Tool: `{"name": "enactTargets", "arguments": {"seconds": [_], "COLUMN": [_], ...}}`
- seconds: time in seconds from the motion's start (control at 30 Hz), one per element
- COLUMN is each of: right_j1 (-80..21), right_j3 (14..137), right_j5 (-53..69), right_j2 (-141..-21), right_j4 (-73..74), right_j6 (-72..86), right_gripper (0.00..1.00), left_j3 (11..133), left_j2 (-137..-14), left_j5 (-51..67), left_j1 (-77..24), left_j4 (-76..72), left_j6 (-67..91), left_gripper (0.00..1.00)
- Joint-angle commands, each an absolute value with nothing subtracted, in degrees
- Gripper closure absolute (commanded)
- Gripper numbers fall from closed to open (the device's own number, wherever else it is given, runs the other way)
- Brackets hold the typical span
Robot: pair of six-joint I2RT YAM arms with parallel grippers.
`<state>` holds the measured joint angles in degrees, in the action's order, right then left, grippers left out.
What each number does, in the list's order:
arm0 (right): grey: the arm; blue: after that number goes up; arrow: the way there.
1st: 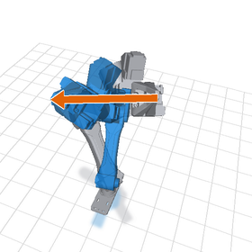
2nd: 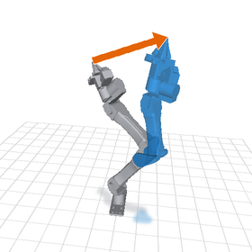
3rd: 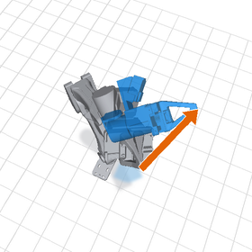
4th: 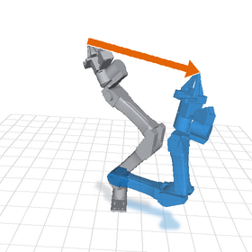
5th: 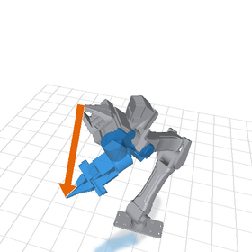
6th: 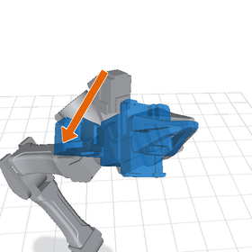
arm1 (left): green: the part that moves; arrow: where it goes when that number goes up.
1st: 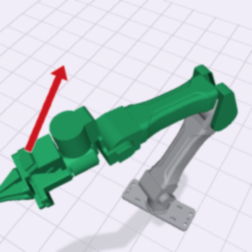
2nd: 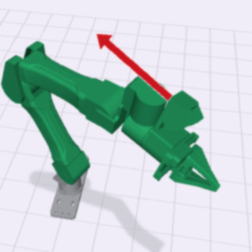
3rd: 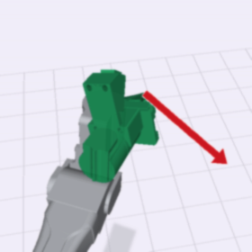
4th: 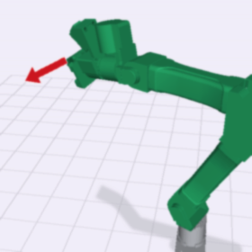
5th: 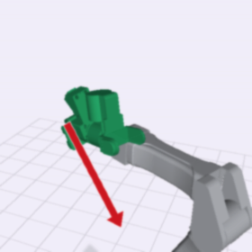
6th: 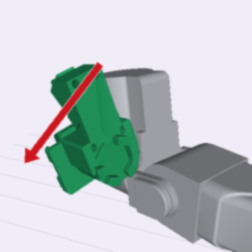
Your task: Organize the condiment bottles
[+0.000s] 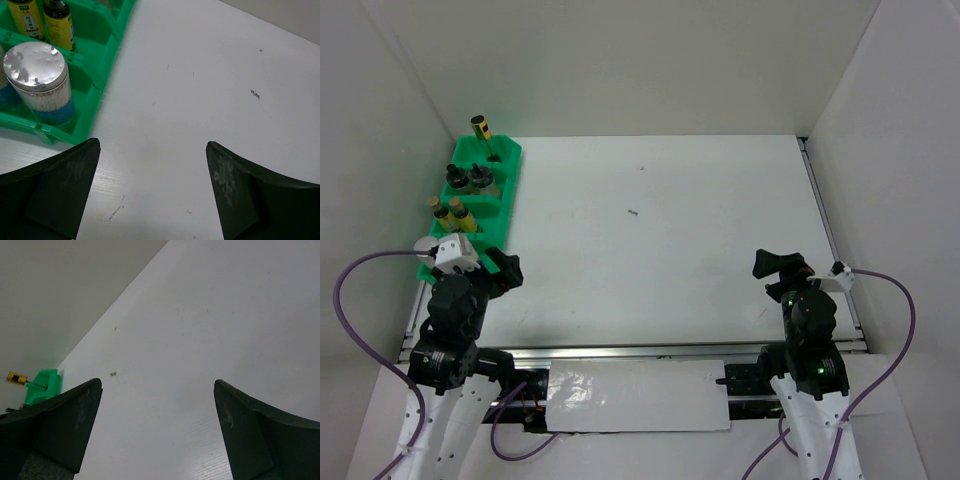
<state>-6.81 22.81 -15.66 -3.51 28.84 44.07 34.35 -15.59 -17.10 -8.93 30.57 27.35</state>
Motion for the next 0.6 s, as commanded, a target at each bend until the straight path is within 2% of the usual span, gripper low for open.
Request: {"name": "enactTargets", "arguments": {"seconds": [0.0, 0.57], "right_j1": [-6.5, -6.5], "right_j3": [22.4, 21.4], "right_j5": [-16.2, -15.0], "right_j2": [-2.8, -5.0], "right_j4": [28.2, 27.0], "right_j6": [44.2, 44.7], "right_gripper": [0.0, 0.0], "left_j3": [35.2, 34.2], "left_j2": [-16.6, -17.1], "left_j5": [-17.1, -17.7], "left_j1": [-9.2, -9.2], "left_j4": [28.6, 28.0], "left_j6": [27.6, 27.1], "left_gripper": [0.0, 0.0]}}
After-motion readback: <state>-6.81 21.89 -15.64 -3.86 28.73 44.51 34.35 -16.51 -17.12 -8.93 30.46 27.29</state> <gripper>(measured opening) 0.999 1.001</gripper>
